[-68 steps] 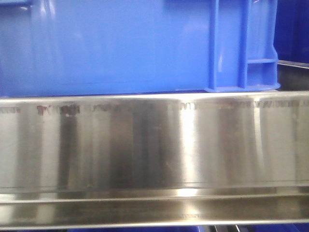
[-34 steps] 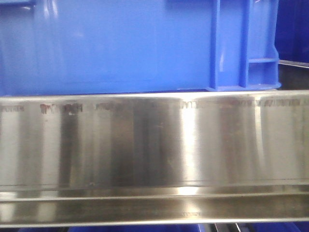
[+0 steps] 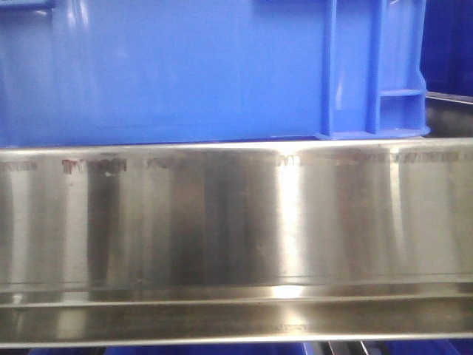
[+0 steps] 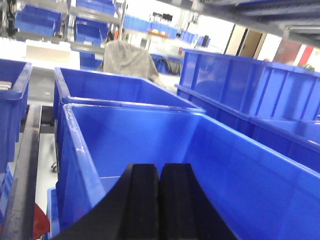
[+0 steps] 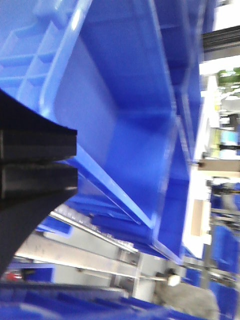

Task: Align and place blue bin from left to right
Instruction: 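Open both grippers to release the blue bin's side walls, then raise both open grippers up and away from the bin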

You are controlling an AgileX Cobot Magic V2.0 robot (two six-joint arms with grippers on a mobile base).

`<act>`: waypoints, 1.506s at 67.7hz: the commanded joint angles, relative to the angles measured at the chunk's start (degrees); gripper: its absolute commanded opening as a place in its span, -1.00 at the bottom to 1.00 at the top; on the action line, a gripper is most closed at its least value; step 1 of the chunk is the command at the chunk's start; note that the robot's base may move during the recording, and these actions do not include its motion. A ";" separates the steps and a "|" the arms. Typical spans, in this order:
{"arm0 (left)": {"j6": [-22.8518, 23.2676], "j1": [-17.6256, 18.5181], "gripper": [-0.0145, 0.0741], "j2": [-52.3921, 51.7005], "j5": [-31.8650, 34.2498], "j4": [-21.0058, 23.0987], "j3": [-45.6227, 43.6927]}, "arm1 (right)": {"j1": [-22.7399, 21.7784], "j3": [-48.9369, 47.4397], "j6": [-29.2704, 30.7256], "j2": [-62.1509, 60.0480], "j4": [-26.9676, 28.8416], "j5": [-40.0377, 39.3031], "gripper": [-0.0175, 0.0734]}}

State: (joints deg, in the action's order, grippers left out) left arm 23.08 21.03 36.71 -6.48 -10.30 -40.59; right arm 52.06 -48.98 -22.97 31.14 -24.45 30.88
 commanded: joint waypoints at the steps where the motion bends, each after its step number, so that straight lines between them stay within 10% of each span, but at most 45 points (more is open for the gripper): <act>1: -0.34 0.40 -0.92 -2.68 1.24 -0.40 0.59 | 0.09 0.58 0.63 -3.75 -1.27 -0.11 -0.80; 102: -0.34 0.40 -0.92 -5.54 1.27 -0.40 0.59 | 0.09 0.58 0.63 -11.42 -1.27 0.44 -0.80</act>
State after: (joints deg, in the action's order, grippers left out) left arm 22.98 21.03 31.49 -6.49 -10.30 -40.06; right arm 52.06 -48.50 -22.88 19.91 -25.16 32.04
